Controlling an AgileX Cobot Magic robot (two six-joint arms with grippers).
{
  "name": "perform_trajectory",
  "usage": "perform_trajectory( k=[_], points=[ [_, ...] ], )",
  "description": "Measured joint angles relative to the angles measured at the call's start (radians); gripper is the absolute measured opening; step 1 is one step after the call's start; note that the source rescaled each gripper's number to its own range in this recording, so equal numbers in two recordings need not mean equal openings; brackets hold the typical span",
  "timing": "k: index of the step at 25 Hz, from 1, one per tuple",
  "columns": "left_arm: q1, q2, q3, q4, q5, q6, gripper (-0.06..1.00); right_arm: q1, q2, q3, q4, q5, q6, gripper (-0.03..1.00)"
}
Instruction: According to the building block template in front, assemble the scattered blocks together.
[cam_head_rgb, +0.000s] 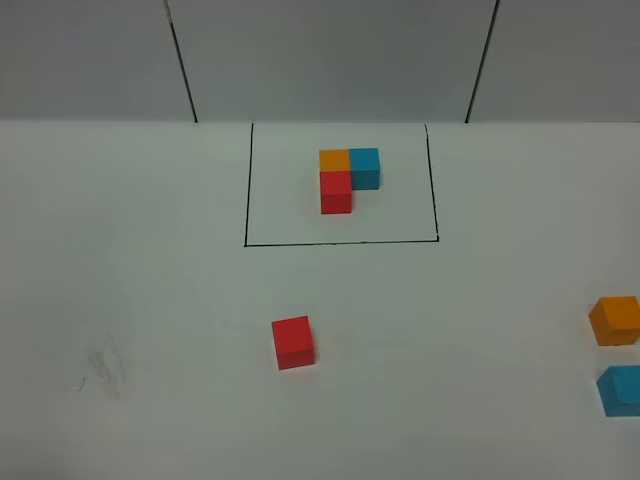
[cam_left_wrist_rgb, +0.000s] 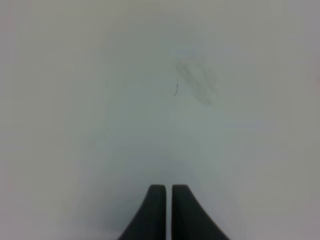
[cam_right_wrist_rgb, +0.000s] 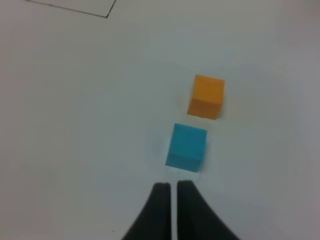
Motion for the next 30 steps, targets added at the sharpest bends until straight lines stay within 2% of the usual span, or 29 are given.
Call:
perform_trajectory(
  k=[30],
  points=[
    [0.0,0.0,0.0,-0.002,-0.006,0.007,0.0,0.0,0.0,0.0,0.0,0.0,0.001,0.0]
  ],
)
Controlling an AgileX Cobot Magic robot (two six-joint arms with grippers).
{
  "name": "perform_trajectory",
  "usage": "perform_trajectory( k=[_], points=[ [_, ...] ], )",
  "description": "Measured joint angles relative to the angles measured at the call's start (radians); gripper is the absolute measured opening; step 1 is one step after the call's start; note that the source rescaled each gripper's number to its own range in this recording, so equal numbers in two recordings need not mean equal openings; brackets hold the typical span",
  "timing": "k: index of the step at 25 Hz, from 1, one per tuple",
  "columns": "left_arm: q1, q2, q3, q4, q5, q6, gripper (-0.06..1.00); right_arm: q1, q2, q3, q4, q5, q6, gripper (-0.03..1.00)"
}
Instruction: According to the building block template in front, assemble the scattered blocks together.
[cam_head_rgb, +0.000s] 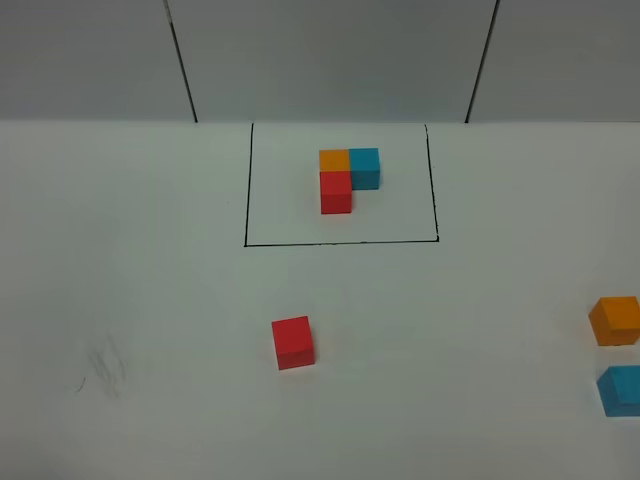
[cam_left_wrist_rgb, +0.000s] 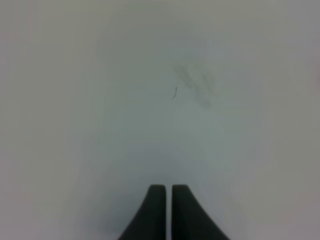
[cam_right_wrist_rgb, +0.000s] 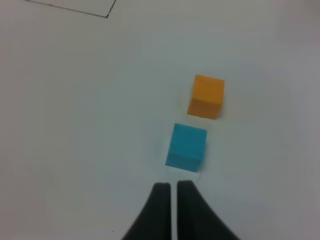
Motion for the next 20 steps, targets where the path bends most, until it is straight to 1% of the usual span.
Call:
perform_trajectory(
  k=[20],
  points=[
    [0.0,0.0,0.0,0.0,0.0,0.0,0.0,0.0,0.0,0.0,0.0,0.0,-0.001,0.0]
  ],
)
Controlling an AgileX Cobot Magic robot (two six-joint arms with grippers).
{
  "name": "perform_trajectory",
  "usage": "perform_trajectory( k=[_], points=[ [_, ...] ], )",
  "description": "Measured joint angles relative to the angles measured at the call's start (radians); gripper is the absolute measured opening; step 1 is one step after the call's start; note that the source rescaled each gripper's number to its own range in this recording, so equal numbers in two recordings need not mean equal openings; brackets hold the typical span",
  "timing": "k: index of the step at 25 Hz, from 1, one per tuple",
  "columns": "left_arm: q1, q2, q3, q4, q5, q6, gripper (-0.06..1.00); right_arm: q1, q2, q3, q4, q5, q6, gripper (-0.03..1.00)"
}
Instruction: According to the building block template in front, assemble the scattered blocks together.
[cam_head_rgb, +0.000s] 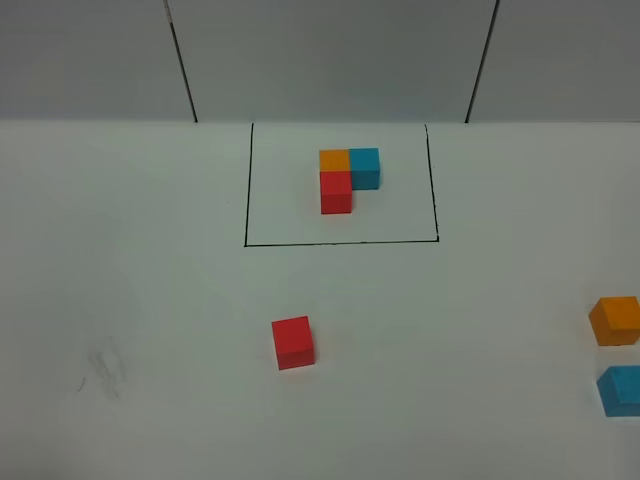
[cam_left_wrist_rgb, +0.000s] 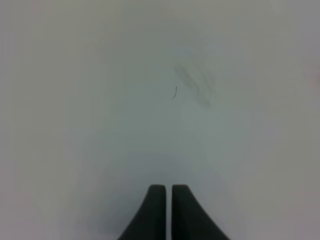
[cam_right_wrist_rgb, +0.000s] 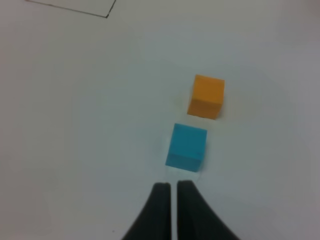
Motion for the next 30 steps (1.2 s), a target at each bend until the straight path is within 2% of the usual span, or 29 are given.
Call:
perform_trajectory(
  k=[22,26,28,30],
  points=[
    [0.0,0.0,0.0,0.0,0.0,0.0,0.0,0.0,0.0,0.0,-0.005,0.0,0.003,0.01],
    [0.0,0.0,0.0,0.0,0.0,0.0,0.0,0.0,0.0,0.0,-0.024,0.0,0.006,0.11],
    [0.0,0.0,0.0,0.0,0.0,0.0,0.0,0.0,0.0,0.0,-0.028,0.0,0.006,0.22],
    [0.0,0.0,0.0,0.0,0.0,-0.001,0.0,0.0,0.0,0.0,-0.03,-0.003,0.006,0.38]
  ],
)
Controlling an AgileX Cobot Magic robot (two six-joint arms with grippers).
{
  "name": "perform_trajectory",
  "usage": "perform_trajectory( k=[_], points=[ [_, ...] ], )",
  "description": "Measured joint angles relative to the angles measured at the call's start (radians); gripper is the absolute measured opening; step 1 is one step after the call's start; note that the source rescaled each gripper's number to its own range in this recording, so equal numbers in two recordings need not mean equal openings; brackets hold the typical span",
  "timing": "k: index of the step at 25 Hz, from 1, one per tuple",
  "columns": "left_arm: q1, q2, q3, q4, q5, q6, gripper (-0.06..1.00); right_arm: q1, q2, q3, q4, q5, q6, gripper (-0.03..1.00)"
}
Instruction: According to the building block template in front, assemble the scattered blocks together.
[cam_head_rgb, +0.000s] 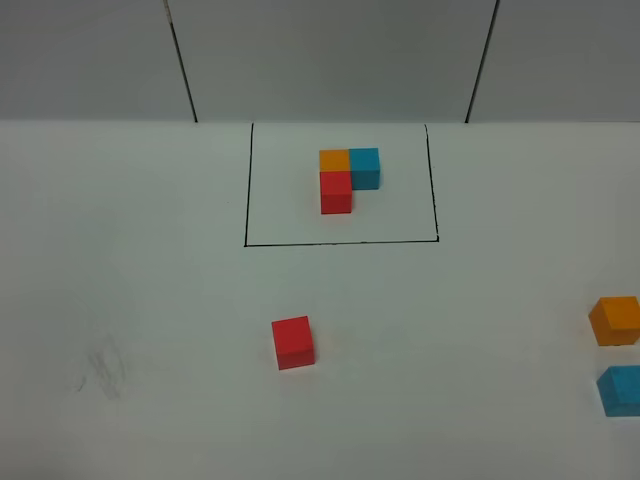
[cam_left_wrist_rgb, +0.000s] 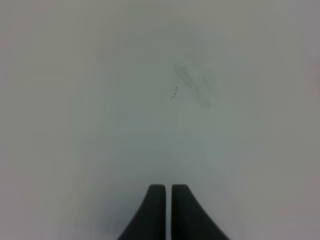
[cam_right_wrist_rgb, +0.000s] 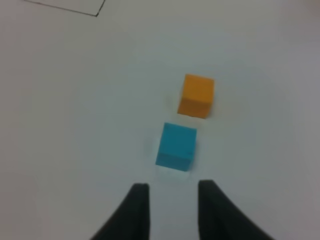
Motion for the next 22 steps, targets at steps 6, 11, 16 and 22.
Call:
perform_trajectory(
  k=[6,11,16,22],
  points=[
    [0.0,0.0,0.0,0.0,0.0,0.001,0.0,0.0,0.016,-0.026,-0.029,-0.057,0.062,0.83],
    [0.0,0.0,0.0,0.0,0.0,0.0,0.0,0.0,0.111,-0.082,-0.084,-0.059,0.107,0.9],
    [0.0,0.0,0.0,0.0,0.0,0.0,0.0,0.0,0.28,-0.191,-0.092,-0.073,0.109,0.9],
    [0.0,0.0,0.0,0.0,0.0,0.0,0.0,0.0,0.496,-0.269,-0.091,-0.124,0.109,0.9]
  ],
)
